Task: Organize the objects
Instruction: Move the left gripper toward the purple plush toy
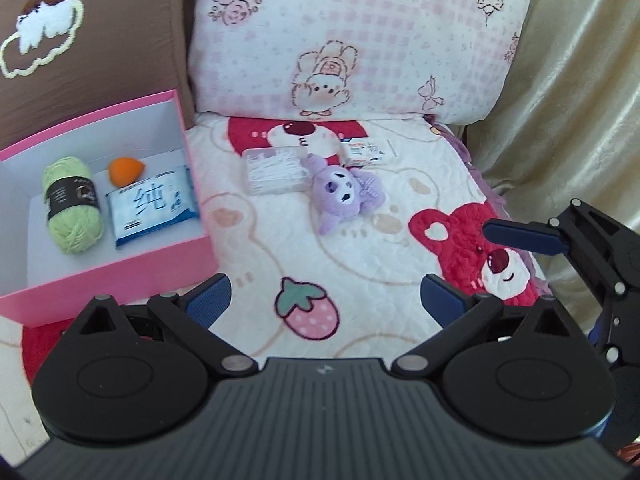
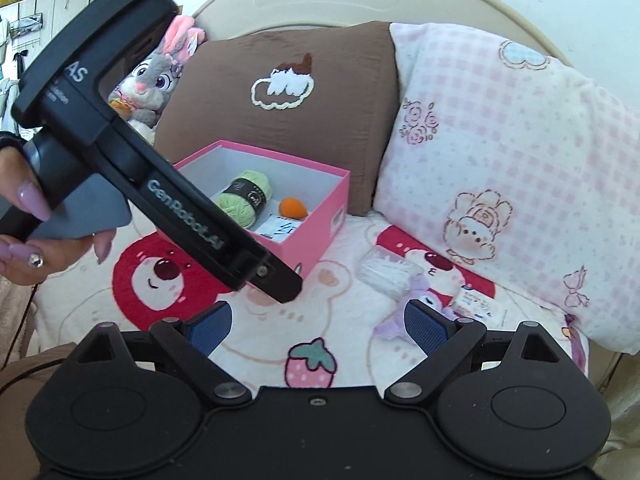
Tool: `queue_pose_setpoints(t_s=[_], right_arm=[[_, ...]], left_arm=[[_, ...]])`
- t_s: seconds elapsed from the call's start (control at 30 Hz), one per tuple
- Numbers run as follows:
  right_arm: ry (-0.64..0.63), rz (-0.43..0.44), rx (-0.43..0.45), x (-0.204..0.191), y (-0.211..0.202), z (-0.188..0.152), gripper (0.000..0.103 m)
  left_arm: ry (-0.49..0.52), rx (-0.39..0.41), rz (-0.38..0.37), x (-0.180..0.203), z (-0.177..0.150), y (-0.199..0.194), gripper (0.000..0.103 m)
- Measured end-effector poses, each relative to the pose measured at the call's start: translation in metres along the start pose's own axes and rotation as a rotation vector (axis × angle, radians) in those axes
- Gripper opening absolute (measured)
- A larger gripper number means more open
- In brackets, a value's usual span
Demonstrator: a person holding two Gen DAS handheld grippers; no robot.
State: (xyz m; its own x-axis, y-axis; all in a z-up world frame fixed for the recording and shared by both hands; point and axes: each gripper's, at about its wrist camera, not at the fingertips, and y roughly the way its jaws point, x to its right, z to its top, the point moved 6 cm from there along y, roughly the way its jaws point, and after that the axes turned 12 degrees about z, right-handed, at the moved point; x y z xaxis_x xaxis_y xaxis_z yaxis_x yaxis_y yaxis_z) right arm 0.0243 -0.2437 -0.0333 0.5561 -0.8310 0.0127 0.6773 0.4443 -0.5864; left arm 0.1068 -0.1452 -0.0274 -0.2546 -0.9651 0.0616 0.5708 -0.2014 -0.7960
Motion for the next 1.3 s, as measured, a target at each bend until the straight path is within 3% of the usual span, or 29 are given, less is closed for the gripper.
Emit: queue_pose_setpoints(t_s=[0.13,0.33,0.53,0.7,0.87,1.03,1.23,1.3], right_arm=[[-0.034,-0.061,0.01,0.01,0.004,-0.008,0.095],[0.014,-0.09,0.009,0.03,0.012,-0.013,0.095],[0.121,-0.072,0.01,0.045,0.015,-0.012,0.095],[0.263,-0.143,0.071,0.075,0.018,-0.014,0.095],[0.305,-0.178,0.037,0.105,0.034,-0.031,0.095],[0.503,-0.191,-0.051,0.137,0.062,-0.061,0.095],[0.52,-0.171,-0.086,0.138,0.084,-0.068,0.095],[0.44,-0.171,-0.092,0.13,0.089,-0.062,0.095]], left_arm=[[-0.018,0.022,-0.028,0.007,0.009,0.009,0.102],[-0.016,0.065,-0.046,0.016,0.022,0.019,0.102],[-0.025,0.086,-0.063,0.021,0.035,0.032,0.102],[-0.012,0.082,-0.08,0.023,0.046,0.05,0.101],[-0.016,0.11,-0.122,0.026,0.05,0.064,0.101],[-0.041,0.079,-0.141,0.029,0.053,0.09,0.1],[-0.033,0.054,-0.175,0.036,0.055,0.12,0.098],[-0.028,0.048,-0.191,0.038,0.054,0.128,0.092]])
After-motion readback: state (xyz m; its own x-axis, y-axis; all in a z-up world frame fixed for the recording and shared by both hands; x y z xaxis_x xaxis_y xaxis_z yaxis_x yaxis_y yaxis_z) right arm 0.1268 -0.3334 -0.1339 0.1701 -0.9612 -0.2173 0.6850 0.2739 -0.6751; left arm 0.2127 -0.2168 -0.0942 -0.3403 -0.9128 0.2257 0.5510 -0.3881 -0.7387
